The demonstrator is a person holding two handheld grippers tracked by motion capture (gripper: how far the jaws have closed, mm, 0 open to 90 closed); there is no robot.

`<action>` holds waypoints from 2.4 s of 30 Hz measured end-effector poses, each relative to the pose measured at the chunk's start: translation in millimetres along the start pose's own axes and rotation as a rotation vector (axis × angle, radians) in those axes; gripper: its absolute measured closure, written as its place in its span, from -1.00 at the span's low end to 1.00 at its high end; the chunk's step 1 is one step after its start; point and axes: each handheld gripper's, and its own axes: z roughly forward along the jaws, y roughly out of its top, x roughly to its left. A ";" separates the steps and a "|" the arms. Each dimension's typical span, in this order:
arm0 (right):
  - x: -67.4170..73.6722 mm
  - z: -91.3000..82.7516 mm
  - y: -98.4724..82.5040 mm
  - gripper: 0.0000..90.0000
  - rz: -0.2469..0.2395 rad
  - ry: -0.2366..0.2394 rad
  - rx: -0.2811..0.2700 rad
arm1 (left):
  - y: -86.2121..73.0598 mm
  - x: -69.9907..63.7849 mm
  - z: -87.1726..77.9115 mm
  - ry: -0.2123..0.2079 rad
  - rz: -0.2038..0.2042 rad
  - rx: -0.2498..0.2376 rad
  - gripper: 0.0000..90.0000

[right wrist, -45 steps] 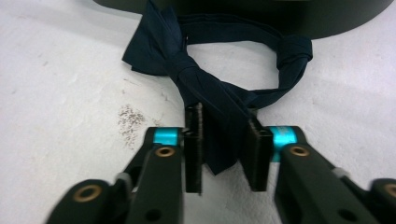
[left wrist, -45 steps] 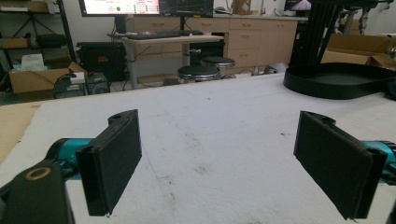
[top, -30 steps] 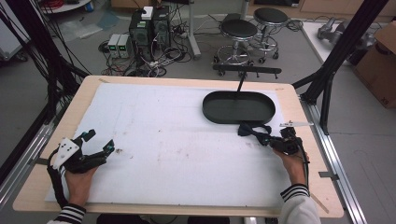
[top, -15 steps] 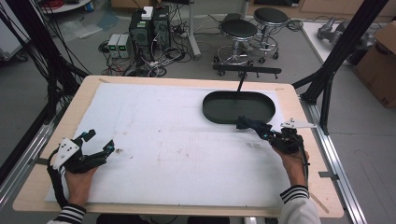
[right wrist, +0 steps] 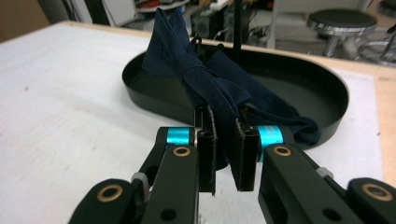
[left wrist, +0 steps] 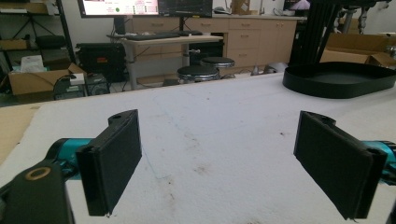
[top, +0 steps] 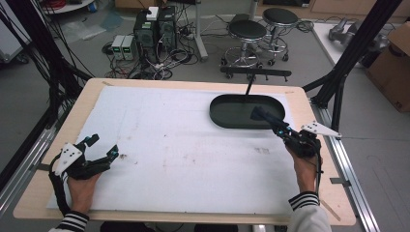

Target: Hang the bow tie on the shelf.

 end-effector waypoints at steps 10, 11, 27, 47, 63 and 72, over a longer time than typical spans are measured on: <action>4.0 -1.6 13.3 0.84 -0.005 -0.001 -0.027 | 0.0 0.1 0.0 0.001 -0.001 0.000 -0.66; 5.1 -1.3 16.6 0.84 -0.009 0.002 -0.032 | 0.0 0.1 0.0 0.000 -0.001 0.001 -0.66; 22.6 14.8 69.4 0.83 -0.035 0.022 -0.096 | 0.1 0.6 -0.3 -0.003 -0.002 0.004 -0.66; 33.6 50.0 106.9 0.83 -0.027 -0.008 -0.126 | 0.1 0.9 -0.2 -0.001 -0.007 0.003 -0.66; 39.7 85.6 115.2 0.83 0.014 -0.015 -0.118 | 0.0 1.0 0.0 0.001 -0.010 0.001 -0.66; 46.3 101.7 110.9 0.83 0.045 -0.011 -0.099 | 0.1 1.3 0.0 0.003 -0.009 0.003 -0.66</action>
